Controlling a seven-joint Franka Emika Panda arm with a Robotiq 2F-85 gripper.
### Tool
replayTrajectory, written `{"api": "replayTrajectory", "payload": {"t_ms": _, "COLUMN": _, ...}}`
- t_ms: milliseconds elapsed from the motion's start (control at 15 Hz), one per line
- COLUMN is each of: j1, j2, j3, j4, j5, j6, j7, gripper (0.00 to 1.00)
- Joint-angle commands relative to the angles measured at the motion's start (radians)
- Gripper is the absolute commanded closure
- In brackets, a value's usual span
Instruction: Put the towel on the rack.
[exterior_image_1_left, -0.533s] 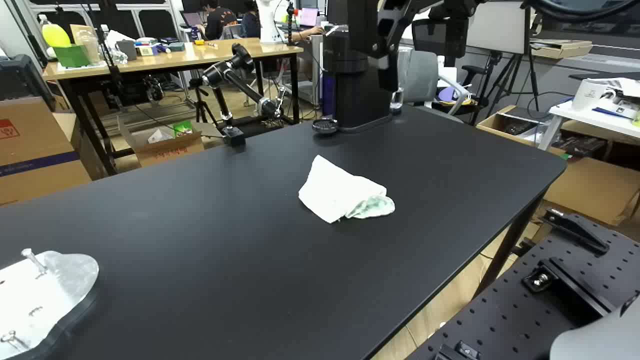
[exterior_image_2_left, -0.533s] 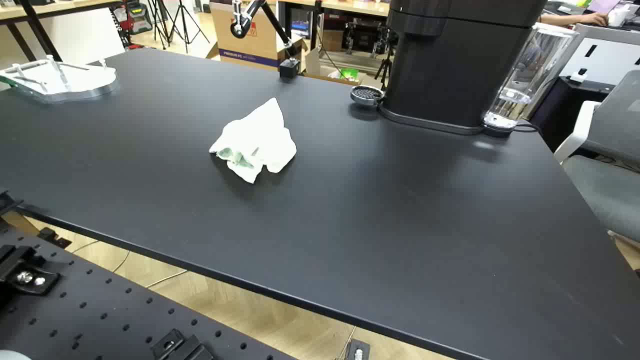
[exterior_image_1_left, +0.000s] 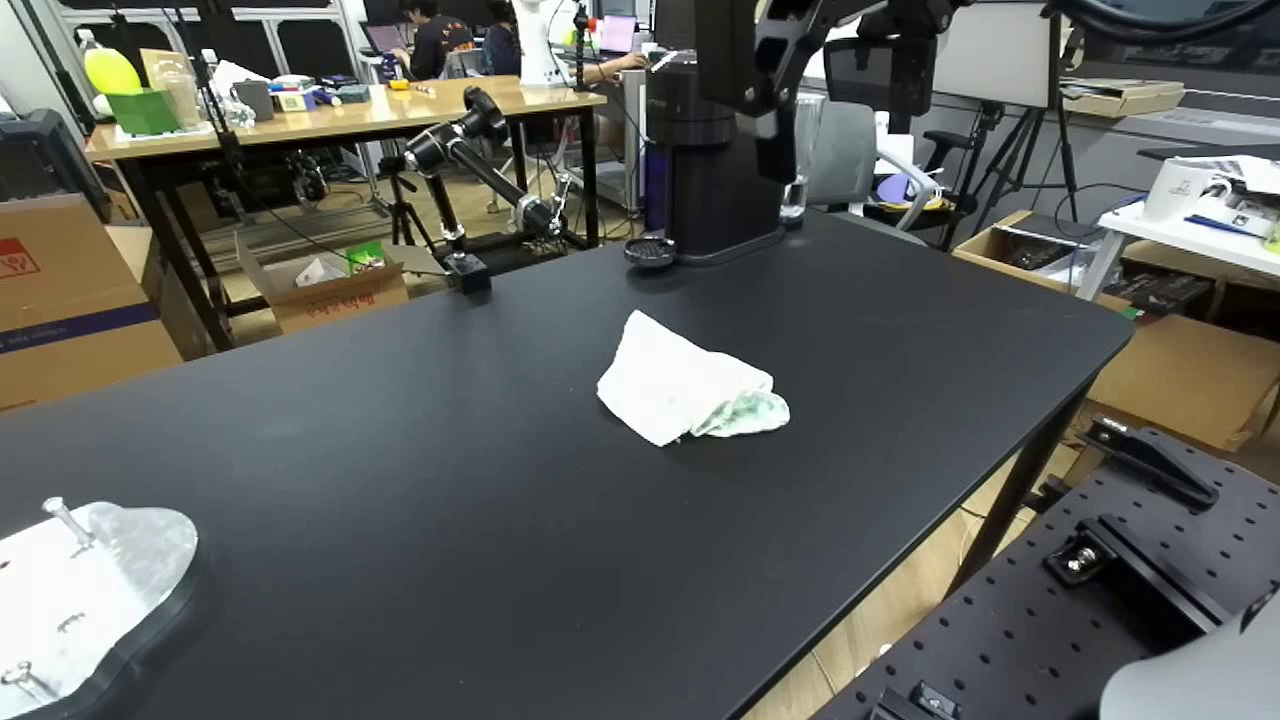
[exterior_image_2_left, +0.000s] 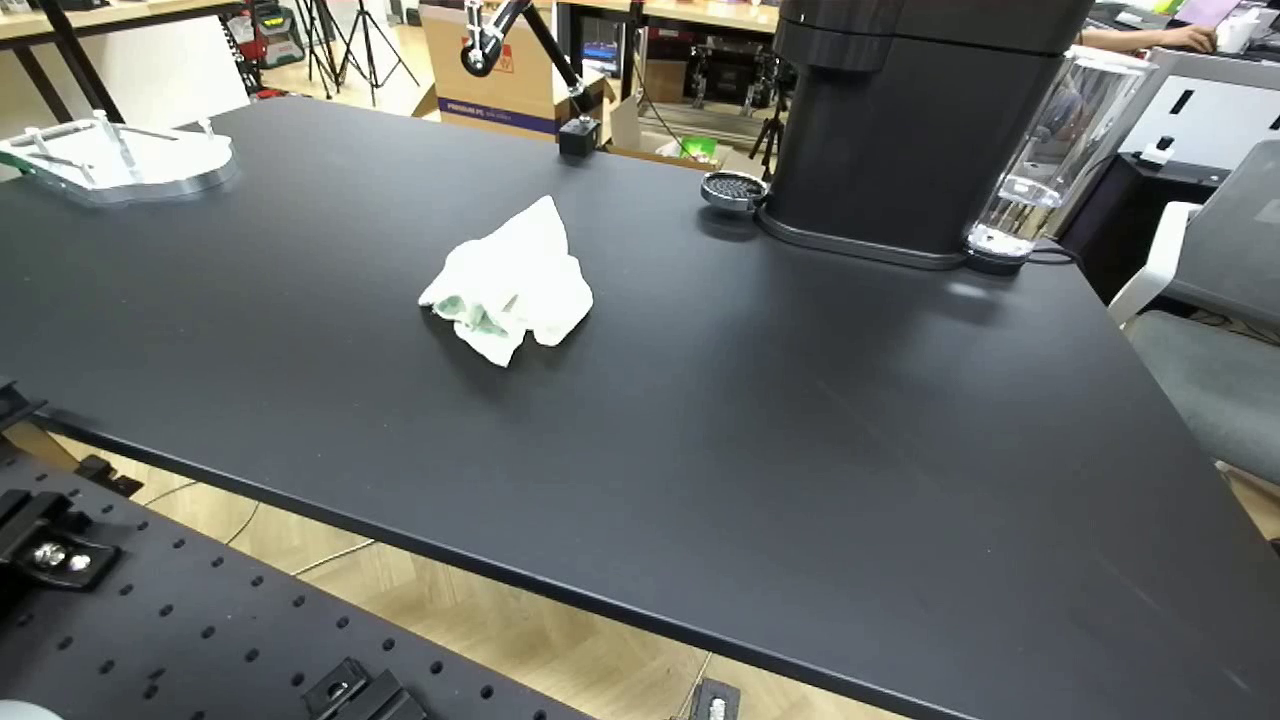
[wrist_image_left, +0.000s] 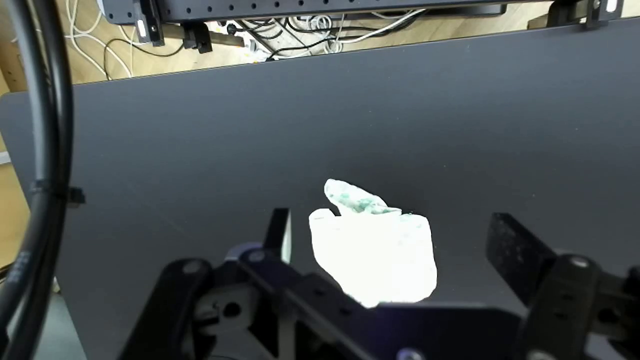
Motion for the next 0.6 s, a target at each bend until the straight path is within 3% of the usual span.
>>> {"api": "replayTrajectory", "payload": {"t_ms": 0, "j1": 0.021, "j2": 0.006, "j3": -0.019, "j4": 0.002, "j5": -0.015, "j6": -0.002, "j7": 0.014, "gripper": 0.00}}
{"api": "replayTrajectory", "payload": {"t_ms": 267, "j1": -0.008, "j2": 0.018, "j3": -0.036, "j4": -0.009, "j5": -0.043, "j6": 0.043, "j7": 0.011, "gripper": 0.00}}
{"api": "replayTrajectory", "payload": {"t_ms": 533, "j1": -0.060, "j2": 0.100, "j3": -0.109, "j4": -0.012, "j5": -0.136, "j6": 0.218, "j7": -0.066, "gripper": 0.00}}
